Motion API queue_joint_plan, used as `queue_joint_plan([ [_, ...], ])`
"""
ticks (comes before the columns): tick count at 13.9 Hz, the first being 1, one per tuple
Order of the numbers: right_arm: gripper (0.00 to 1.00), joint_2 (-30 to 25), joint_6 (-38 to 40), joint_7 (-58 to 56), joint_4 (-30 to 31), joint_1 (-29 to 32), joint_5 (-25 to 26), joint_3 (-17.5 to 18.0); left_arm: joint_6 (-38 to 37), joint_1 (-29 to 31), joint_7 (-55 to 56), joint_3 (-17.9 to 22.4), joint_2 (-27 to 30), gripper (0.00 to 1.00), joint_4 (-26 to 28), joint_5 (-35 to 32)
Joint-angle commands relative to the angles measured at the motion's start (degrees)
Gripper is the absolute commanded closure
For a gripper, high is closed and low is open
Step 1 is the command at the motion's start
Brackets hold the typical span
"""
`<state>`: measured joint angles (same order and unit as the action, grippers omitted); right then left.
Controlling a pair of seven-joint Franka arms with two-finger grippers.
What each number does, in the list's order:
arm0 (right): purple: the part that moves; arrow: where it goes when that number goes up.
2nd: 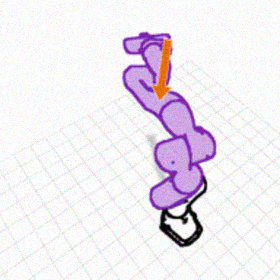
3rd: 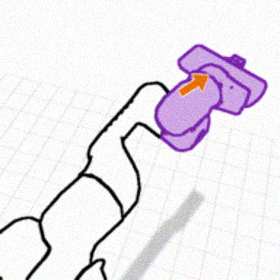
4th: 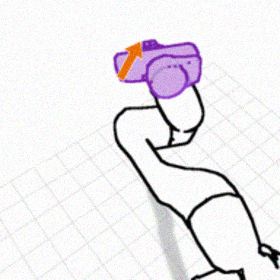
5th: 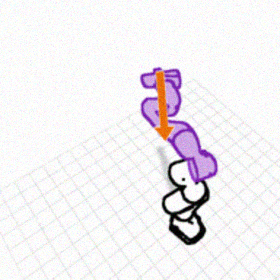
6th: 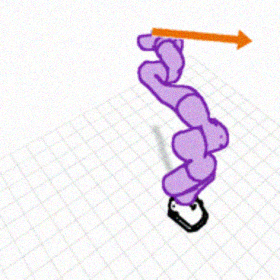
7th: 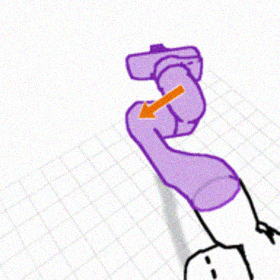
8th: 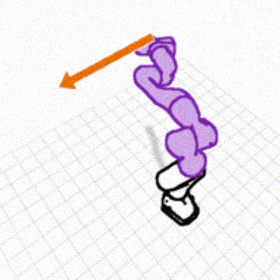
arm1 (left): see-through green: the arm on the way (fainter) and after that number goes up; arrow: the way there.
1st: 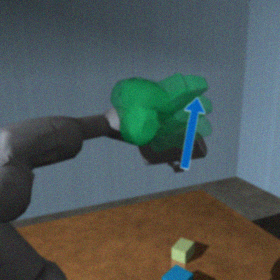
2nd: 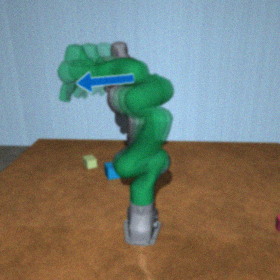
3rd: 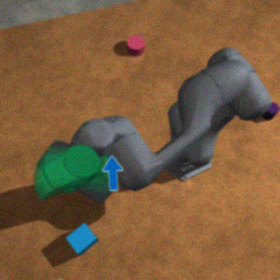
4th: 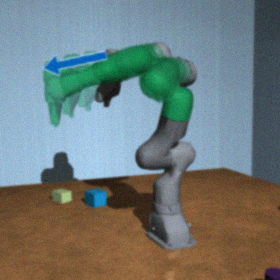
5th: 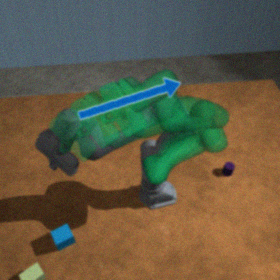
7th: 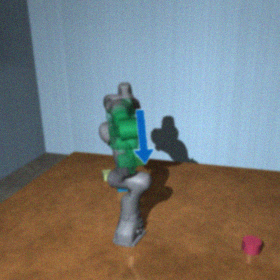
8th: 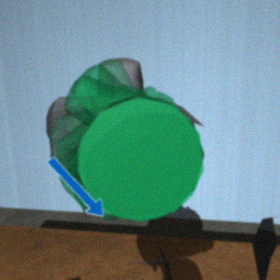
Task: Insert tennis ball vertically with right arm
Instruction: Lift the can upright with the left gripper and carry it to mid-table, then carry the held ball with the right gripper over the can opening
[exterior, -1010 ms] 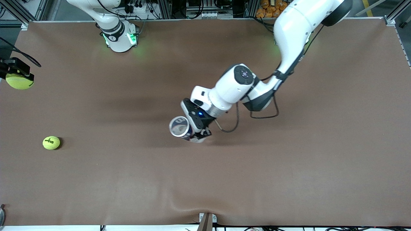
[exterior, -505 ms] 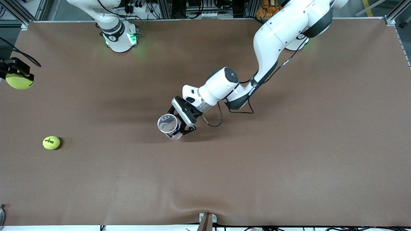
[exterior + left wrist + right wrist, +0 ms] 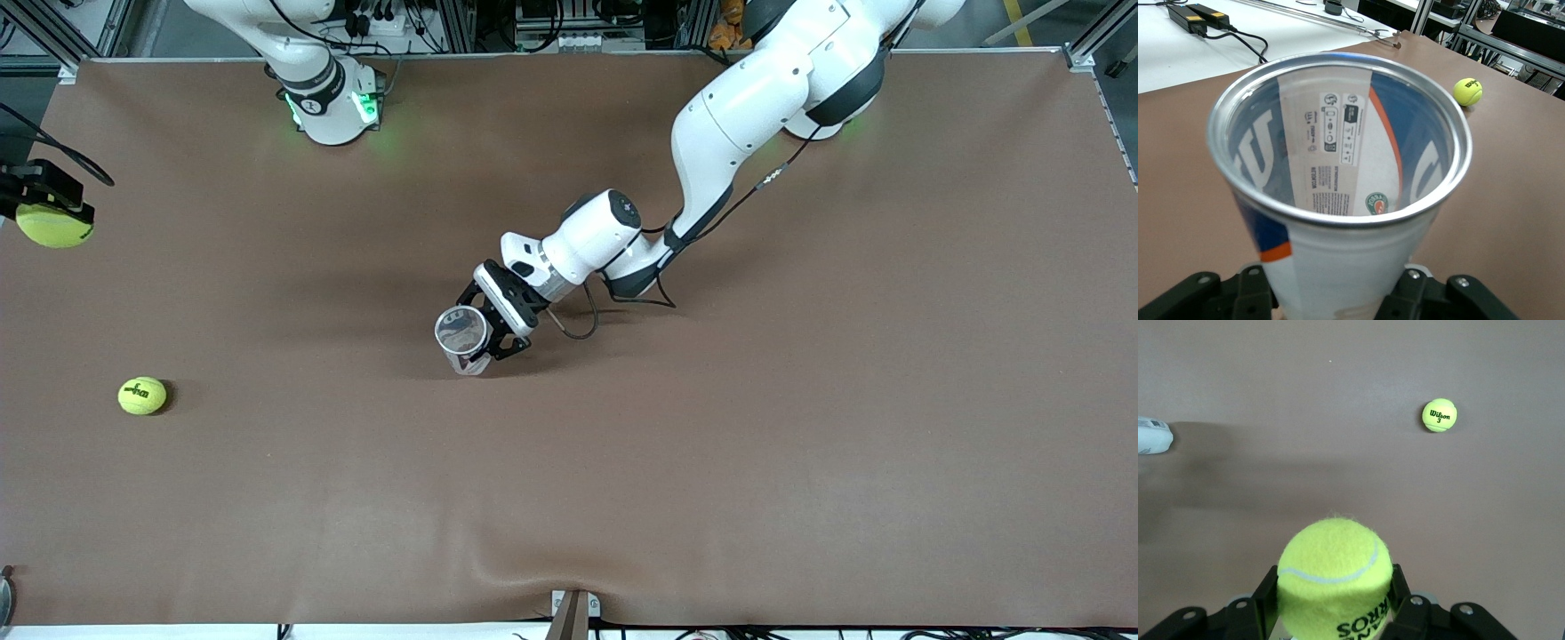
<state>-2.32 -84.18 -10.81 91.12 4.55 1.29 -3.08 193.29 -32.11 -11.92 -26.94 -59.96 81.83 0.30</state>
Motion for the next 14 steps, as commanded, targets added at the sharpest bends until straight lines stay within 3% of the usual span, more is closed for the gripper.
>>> queue_joint_plan([
  [1, 0.87, 0.39, 0.6, 0.35, -0.86, 0.2, 0.91, 0.1, -0.27, -3.38, 0.58, 4.77, -0.24, 0.44, -0.97, 1.46],
  [7, 0.87, 0.47, -1.68, 0.44, 0.37, 0.81, 0.3, -0.08, -6.25, -8.13, 0.76, 11.11, 0.28, 0.45, -1.41, 2.25],
  [12, 0.87, 0.47, -3.45, 2.01, 1.43, 0.55, -1.8, 0.44, -6.26, -8.67, 0.85, 11.65, 0.2, 0.43, -1.41, 2.34],
  [14, 0.87, 0.39, -3.45, 7.54, 1.43, 0.29, -2.08, 2.02, -6.26, -8.58, 0.85, 11.65, 0.2, 0.42, -1.33, 2.34],
])
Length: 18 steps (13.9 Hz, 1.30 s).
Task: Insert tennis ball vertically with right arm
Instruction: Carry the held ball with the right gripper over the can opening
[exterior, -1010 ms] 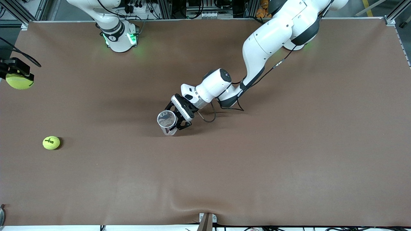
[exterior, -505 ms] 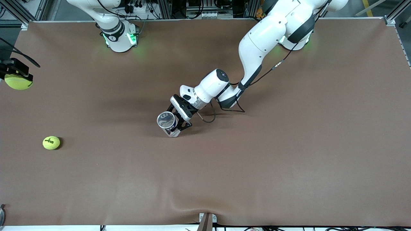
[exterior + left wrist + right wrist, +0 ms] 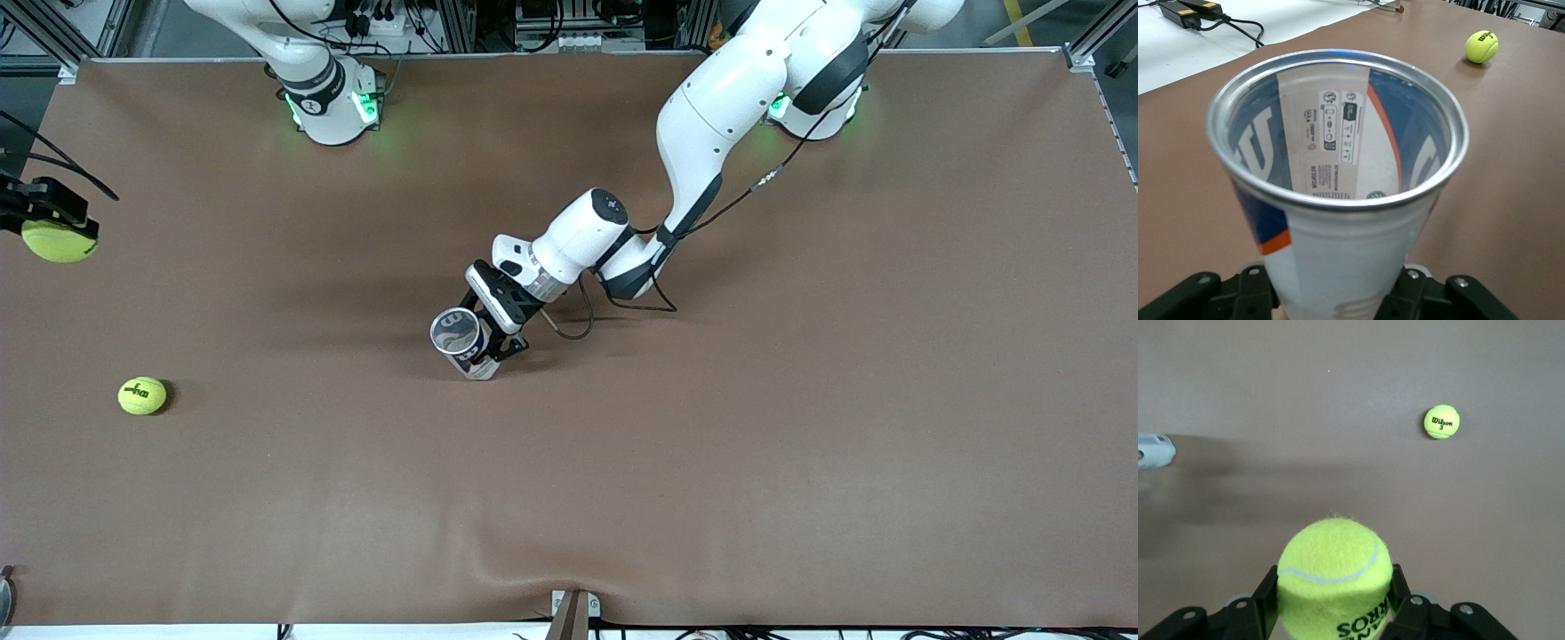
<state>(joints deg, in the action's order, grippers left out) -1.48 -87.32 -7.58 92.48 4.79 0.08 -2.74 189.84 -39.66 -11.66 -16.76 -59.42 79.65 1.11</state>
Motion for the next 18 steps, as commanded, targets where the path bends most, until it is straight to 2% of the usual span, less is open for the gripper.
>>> queue_joint_plan([
  [1, 0.87, -0.37, -0.65, 5.03, 0.07, -0.04, -0.87, 2.64, -2.8, -1.04, 0.59, 1.47, -0.35, 0.41, 0.86, 1.53],
  [4, 0.87, 0.42, -2.93, 14.67, 0.16, -0.57, -1.04, 7.46, -2.8, -1.04, 0.59, 1.47, -0.35, 0.37, 0.86, 1.53],
  [7, 0.88, 3.83, -9.24, 23.63, 0.77, -2.32, -0.96, 11.25, -2.8, -1.04, 0.59, 1.47, -0.43, 0.3, 0.86, 1.53],
  [10, 0.89, 7.7, -14.44, 31.65, 0.51, -5.05, -0.96, 12.14, -2.8, -1.04, 0.59, 1.47, -0.35, 0.26, 0.86, 1.53],
  [15, 0.9, 12.63, -21.39, 45.18, 0.25, -11.46, -1.04, 12.23, -2.8, -1.12, 0.59, 1.47, -0.35, 0.26, 0.86, 1.53],
  [18, 0.9, 14.21, -22.53, 53.17, 0.07, -13.57, -0.43, 14.07, -2.8, -1.12, 0.59, 1.47, -0.35, 0.27, 0.86, 1.53],
])
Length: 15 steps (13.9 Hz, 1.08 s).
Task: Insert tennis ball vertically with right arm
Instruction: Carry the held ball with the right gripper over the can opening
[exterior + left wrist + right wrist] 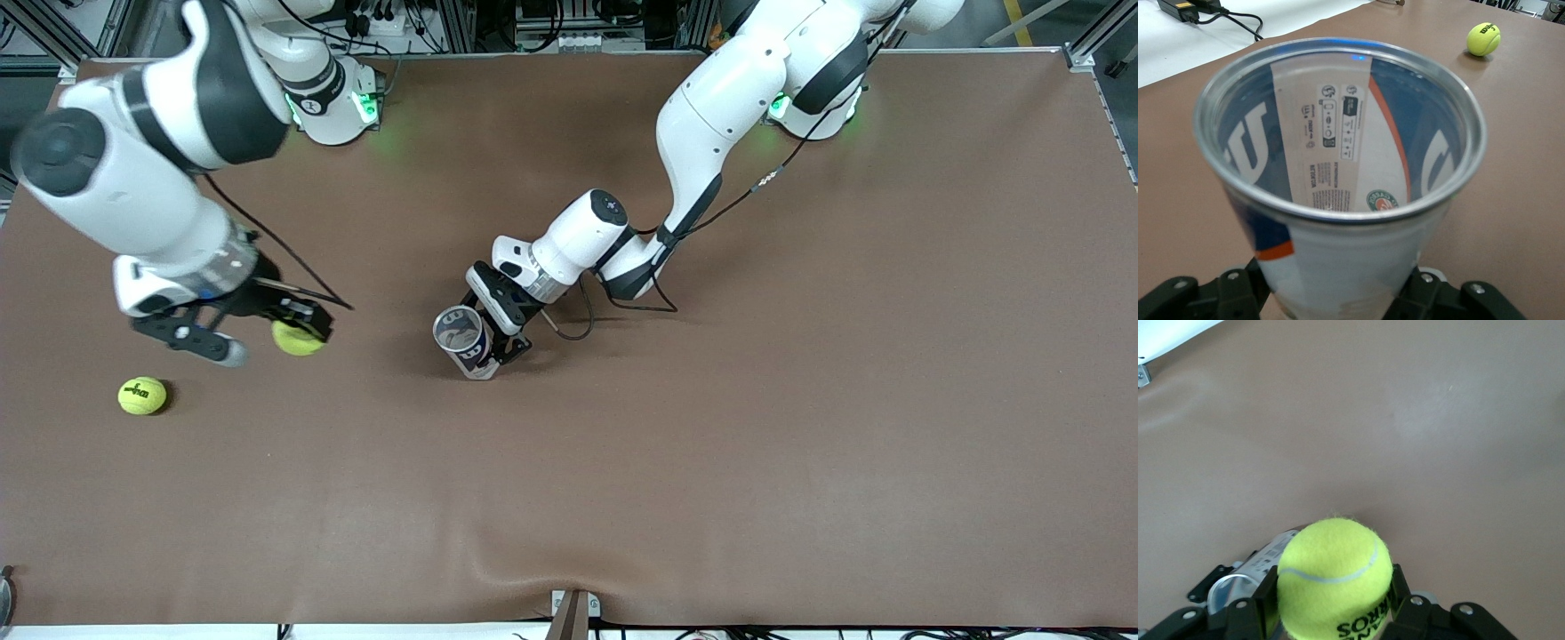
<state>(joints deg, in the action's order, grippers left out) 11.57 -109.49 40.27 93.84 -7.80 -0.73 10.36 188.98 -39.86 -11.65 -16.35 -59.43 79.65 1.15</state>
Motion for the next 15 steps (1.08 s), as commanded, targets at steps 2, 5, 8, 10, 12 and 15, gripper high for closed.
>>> queue_joint_plan([
  [2, 0.9, 2.57, -2.56, 8.84, -1.38, -3.35, 0.64, 1.24, -1.95, -0.93, 0.58, 1.06, -0.42, 0.27, 0.86, 1.49],
  [5, 0.9, 4.33, -3.01, 14.03, -1.38, -6.34, 1.77, 1.32, -1.95, -0.93, 0.58, 1.06, -0.42, 0.27, 0.86, 1.49],
  [8, 0.9, 5.91, -2.92, 15.09, -1.03, -7.05, 2.22, 3.25, -1.95, -0.93, 0.67, 1.06, -0.42, 0.27, 0.86, 1.57],
  [10, 0.9, 6.88, -3.19, 15.89, -1.11, -7.4, 2.13, 3.52, -1.95, -0.93, 0.67, 1.06, -0.42, 0.27, 0.86, 1.57],
  [12, 0.9, 7.76, -4.24, 15.89, -1.03, -7.92, 2.13, 3.79, -1.95, -0.93, 0.67, 1.06, -0.51, 0.27, 0.86, 1.57],
  [15, 0.9, 9.6, -6.17, 17.89, -0.94, -9.24, 2.22, 3.87, -1.95, -0.93, 0.67, 1.06, -0.51, 0.27, 0.86, 1.57],
])
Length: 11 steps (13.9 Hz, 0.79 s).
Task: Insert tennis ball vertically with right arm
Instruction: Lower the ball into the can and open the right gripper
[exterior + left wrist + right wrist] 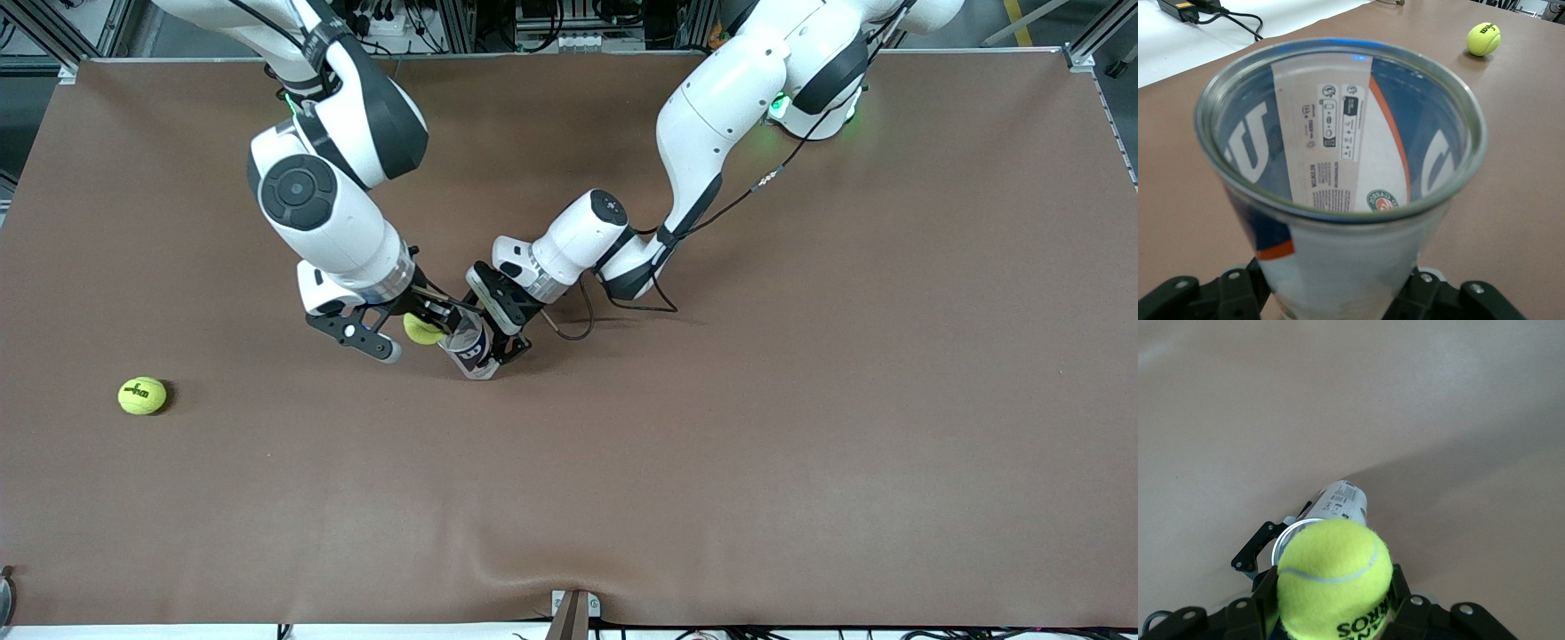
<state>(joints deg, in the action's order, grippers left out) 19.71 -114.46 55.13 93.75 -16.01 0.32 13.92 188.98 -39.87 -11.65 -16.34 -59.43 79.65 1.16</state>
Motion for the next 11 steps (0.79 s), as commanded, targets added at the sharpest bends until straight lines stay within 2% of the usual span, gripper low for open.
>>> queue_joint_plan([
  [1, 0.9, 2.17, -2.25, 4.18, -0.94, -1.65, 1.26, 0.32, -1.95, -0.91, 0.66, 1.04, -0.6, 0.27, 0.86, 1.57],
  [6, 0.9, 3.23, -2.52, 4.2, -0.41, -1.84, 1.09, 0.32, -1.95, -0.91, 0.66, 1.04, -0.51, 0.27, 0.86, 1.83],
  [7, 0.87, 3.32, -2.44, 4.2, -0.41, -1.84, 1.09, 0.32, -1.95, -0.91, 0.66, 1.04, -0.51, 0.27, 0.86, 1.83],
  [8, 0.69, 3.41, -2.35, 4.2, -0.41, -1.84, 1.09, 0.32, -1.95, -0.91, 0.66, 1.04, -0.51, 0.27, 0.86, 1.83],
  [9, 0.29, 3.41, -2.35, 4.2, -0.41, -1.75, 1.09, 0.32, -1.95, -0.82, 0.66, 1.04, -0.51, 0.27, 0.86, 1.83],
  [10, 0.0, 3.41, -2.35, 4.37, -0.5, -1.75, 1.09, 0.32, -1.95, -0.91, 0.66, 1.04, -0.51, 0.27, 0.77, 1.83],
  [11, 0.0, 3.32, -2.26, 4.55, -0.5, -1.75, 1.09, 0.32, -1.95, -0.91, 0.66, 1.04, -0.51, 0.27, 0.77, 1.83],
])
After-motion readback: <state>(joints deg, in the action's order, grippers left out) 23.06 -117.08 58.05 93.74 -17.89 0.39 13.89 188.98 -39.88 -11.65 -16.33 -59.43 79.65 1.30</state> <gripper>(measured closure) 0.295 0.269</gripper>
